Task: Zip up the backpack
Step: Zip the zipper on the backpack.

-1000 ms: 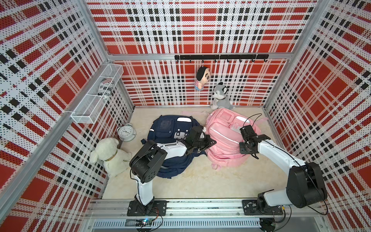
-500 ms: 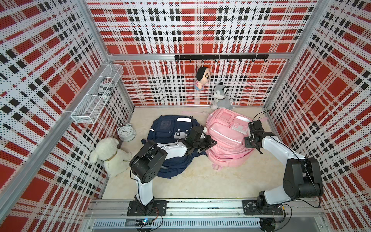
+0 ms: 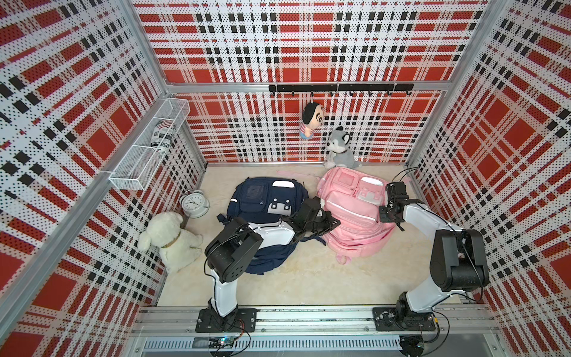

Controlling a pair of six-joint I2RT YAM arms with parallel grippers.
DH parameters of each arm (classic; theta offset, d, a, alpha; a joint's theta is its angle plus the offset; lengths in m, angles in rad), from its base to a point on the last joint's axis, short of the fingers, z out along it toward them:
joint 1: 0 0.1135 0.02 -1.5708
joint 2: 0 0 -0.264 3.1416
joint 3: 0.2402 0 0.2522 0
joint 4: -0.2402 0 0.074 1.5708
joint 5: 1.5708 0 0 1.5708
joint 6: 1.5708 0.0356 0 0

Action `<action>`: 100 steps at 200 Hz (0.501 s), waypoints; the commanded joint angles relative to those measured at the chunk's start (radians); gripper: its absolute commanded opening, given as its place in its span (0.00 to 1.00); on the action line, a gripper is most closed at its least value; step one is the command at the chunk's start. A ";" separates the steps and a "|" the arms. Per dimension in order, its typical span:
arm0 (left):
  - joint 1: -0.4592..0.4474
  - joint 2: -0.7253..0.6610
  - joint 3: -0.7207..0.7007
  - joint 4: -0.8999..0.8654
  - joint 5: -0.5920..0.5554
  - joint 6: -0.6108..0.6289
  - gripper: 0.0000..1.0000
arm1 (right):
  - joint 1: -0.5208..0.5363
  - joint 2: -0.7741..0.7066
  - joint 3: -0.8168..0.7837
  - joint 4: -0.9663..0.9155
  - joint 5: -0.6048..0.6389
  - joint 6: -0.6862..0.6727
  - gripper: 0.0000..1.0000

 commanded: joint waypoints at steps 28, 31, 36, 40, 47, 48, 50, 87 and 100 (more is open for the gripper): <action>-0.055 0.031 0.018 0.083 0.055 -0.064 0.24 | -0.021 -0.053 0.037 0.088 -0.057 0.072 0.33; -0.055 0.032 0.018 0.083 0.053 -0.063 0.26 | -0.021 -0.060 0.034 0.087 -0.072 0.080 0.34; -0.055 0.031 0.019 0.083 0.050 -0.065 0.29 | -0.020 -0.073 0.027 0.092 -0.088 0.094 0.36; -0.055 0.029 0.021 0.083 0.046 -0.066 0.32 | -0.020 -0.086 0.019 0.095 -0.100 0.105 0.40; -0.055 0.026 0.020 0.083 0.041 -0.063 0.35 | -0.021 -0.107 0.004 0.104 -0.115 0.122 0.46; -0.055 0.025 0.022 0.083 0.040 -0.063 0.36 | -0.021 -0.111 0.002 0.106 -0.118 0.125 0.46; -0.055 0.025 0.022 0.083 0.039 -0.064 0.37 | -0.020 -0.118 -0.003 0.108 -0.121 0.130 0.47; -0.049 -0.010 0.043 0.022 0.005 -0.018 0.49 | -0.019 -0.269 -0.109 0.157 -0.235 0.220 0.51; -0.042 -0.024 0.070 -0.049 -0.027 0.034 0.53 | -0.015 -0.336 -0.160 0.186 -0.302 0.259 0.51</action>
